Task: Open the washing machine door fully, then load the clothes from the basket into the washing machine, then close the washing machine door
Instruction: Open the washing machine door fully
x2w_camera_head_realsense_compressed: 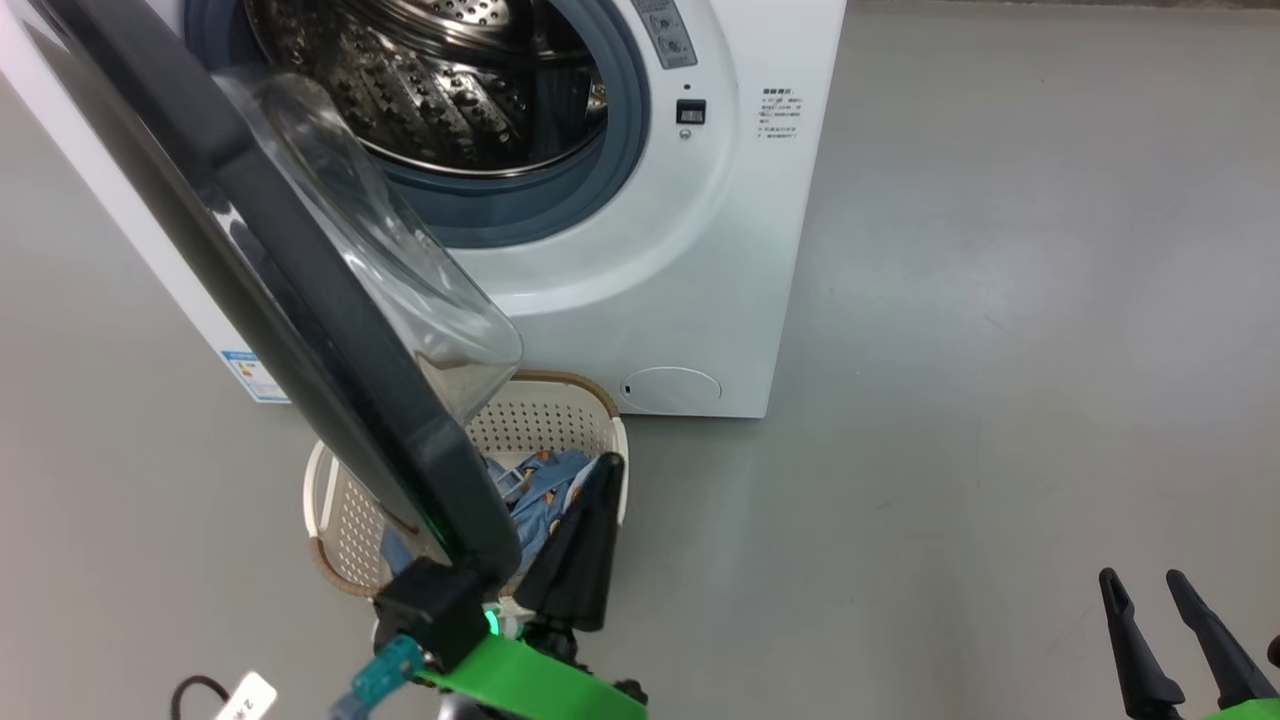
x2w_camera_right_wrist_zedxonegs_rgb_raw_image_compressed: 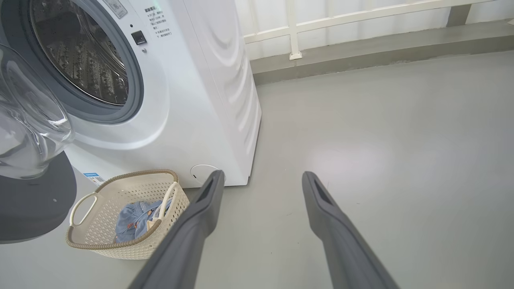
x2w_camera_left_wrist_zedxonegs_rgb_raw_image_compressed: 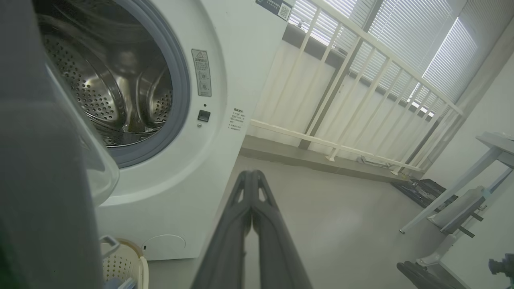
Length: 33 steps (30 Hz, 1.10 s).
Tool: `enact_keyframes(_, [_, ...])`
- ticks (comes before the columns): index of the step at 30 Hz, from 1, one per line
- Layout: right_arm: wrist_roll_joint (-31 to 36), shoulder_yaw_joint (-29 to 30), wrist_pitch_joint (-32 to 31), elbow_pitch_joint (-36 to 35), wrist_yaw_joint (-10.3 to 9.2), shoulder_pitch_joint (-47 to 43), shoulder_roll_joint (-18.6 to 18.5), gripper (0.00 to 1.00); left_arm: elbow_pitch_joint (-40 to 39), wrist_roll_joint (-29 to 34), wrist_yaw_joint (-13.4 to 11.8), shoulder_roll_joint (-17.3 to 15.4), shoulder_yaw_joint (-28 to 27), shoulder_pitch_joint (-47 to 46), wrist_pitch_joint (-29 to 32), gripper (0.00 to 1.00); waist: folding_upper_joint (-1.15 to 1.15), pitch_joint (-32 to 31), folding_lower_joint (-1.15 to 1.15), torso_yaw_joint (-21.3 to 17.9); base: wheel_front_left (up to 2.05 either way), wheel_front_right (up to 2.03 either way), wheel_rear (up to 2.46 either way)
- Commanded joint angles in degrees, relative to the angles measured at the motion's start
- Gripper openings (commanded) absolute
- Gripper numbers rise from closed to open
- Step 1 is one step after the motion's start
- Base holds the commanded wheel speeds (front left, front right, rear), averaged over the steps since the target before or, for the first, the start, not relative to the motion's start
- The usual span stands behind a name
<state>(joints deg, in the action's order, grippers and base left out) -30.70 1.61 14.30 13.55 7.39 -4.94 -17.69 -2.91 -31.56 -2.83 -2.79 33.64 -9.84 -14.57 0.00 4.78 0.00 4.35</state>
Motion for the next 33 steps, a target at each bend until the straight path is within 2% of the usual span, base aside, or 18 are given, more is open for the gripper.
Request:
enact_keyframes(1, [0.9,-0.5,0.7,-1.5,0.10,0.3,-1.1,1.00,-0.4,-1.0,-0.4,-0.1,-2.3,-2.6,-0.4,0.00,0.00,0.3,0.00,0.1,0.00,0.00,0.00])
enact_keyframes(17, [2.6,0.2,0.7,-2.0,0.10,0.8,-0.5,1.00,6.8,-2.3,-0.7,-0.1,-7.9,-3.9,-0.4,0.00,0.00,1.4,0.00,0.8,0.00,0.00,0.00])
enact_keyframes(33, [3.3,0.6,0.7,-2.7,0.10,0.6,-0.8,1.00,7.4,-1.5,-0.1,-0.1,-12.2,-0.8,-0.4,0.00,0.00,1.5,0.00,3.9,0.00,0.00,0.00])
